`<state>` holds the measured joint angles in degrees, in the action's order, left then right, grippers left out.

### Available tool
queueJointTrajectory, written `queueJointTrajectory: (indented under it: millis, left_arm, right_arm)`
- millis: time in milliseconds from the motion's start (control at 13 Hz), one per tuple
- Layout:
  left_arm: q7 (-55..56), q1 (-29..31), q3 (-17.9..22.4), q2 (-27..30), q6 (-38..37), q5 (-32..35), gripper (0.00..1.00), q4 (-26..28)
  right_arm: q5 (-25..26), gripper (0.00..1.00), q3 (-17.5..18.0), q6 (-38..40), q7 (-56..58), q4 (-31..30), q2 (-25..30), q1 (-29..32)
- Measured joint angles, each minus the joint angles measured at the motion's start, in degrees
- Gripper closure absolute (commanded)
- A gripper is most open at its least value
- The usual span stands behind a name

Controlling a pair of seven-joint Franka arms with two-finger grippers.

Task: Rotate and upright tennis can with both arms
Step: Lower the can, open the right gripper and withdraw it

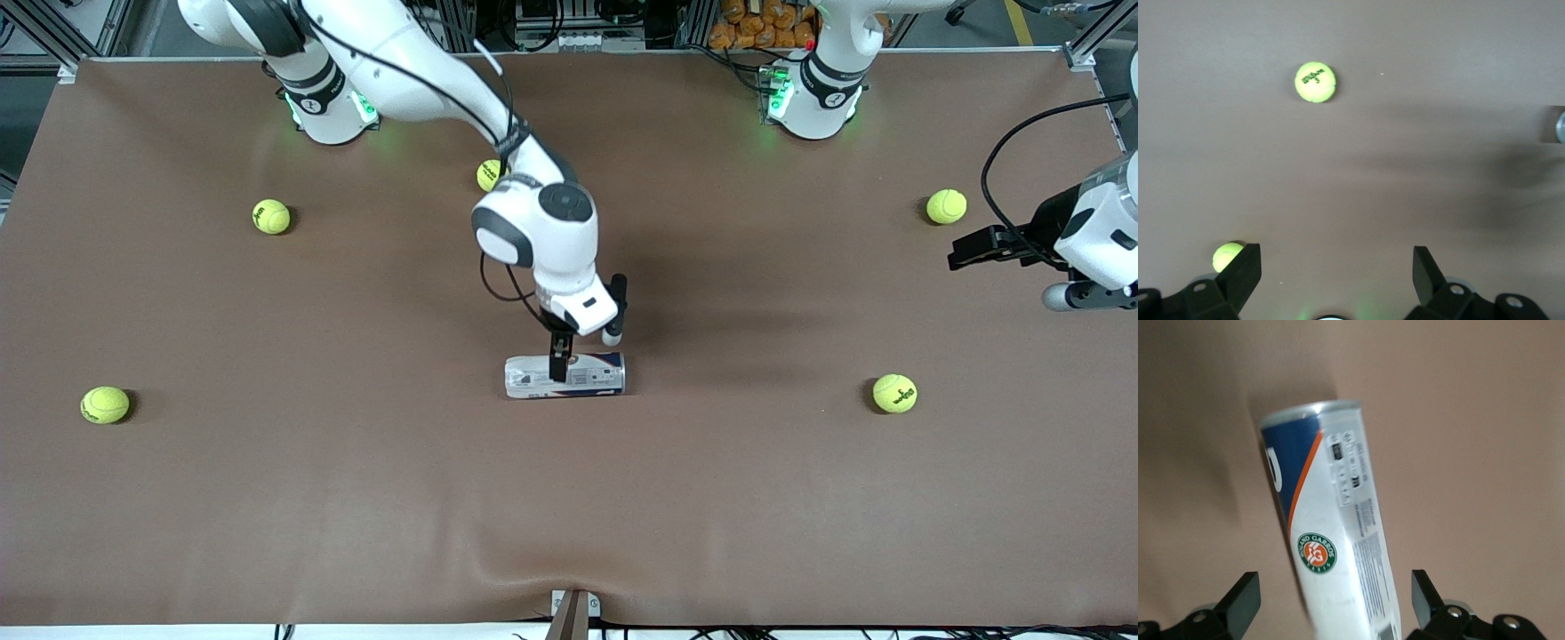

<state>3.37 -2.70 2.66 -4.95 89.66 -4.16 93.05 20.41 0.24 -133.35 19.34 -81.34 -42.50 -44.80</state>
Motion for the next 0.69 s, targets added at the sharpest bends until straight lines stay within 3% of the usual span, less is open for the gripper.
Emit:
queueJointTrajectory:
  millis: [154, 308, 462, 692]
  left_arm:
    - [0.0, -0.2, 0.0, -1.2, 0.0, -4.7, 0.00, 0.0]
    - [0.0, -0.2, -0.1, -3.3, 0.0, -10.4, 0.00, -0.1]
    - [0.0, -0.3, -0.1, -5.6, 0.0, -17.2, 0.00, -0.3]
    - [0.0, -0.4, -0.1, -9.4, 0.2, -25.2, 0.00, -1.7]
  right_arm:
    - [-3.0, 0.00, 0.1, 2.7, -5.4, 0.0, 2.6, 0.2]
    - [-10.6, 0.00, -0.6, 4.1, -6.5, -0.2, 5.1, 3.1]
    - [-16.1, 0.00, -0.9, 5.9, -6.5, -0.6, 8.3, 9.1]
    - [-19.8, 0.00, -0.9, 11.2, -6.4, -1.0, 13.6, 18.5]
